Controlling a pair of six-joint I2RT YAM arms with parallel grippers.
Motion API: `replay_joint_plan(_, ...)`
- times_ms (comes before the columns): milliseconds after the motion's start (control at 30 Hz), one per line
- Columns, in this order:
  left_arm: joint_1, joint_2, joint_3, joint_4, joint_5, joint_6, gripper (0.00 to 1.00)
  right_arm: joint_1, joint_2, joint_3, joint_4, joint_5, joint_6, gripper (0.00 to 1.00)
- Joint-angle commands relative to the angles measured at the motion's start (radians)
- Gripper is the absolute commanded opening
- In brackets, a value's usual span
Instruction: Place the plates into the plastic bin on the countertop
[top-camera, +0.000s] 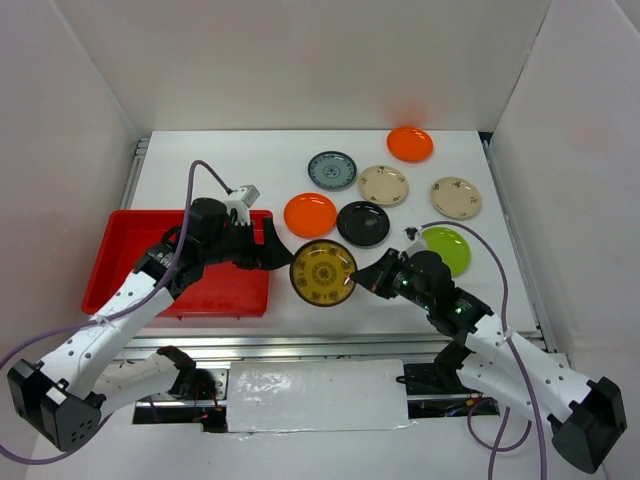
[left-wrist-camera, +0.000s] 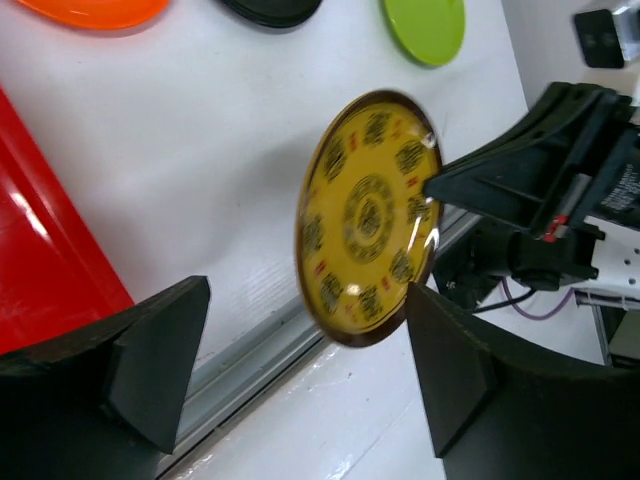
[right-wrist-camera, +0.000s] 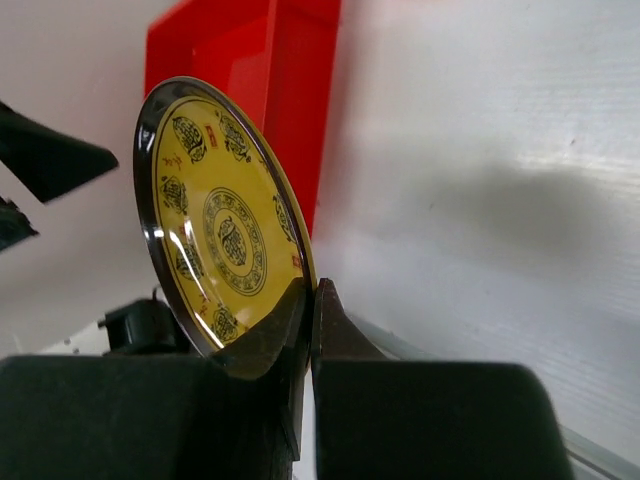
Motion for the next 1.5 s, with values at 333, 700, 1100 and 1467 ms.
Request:
replay_joint_plan(333,-0.015,0.098,0.038,0.009,-0.006,0.023,0.76,0.050,0.069,0.119,0.121,-0.063,-0.035,0.00)
replay_joint_plan(700,-0.023,0.098,0.061,-0.009,-0.088,-0.024,0.00,0.047,0.192,0.178,0.195,-0.064,-0.056,0.54)
replay_joint_plan(1100,0.471,0.046,-0.020,-0.134,-0.500,-0.227,0.00,-0.076,0.151,0.126,-0.057,0.261,0.008,1.00)
replay_joint_plan(1467,0.671,0.285,-0.152,0.050,-0.337,-0.191,0.00,-0.385,0.201,0.040,0.010,0.144,-0.021,1.00)
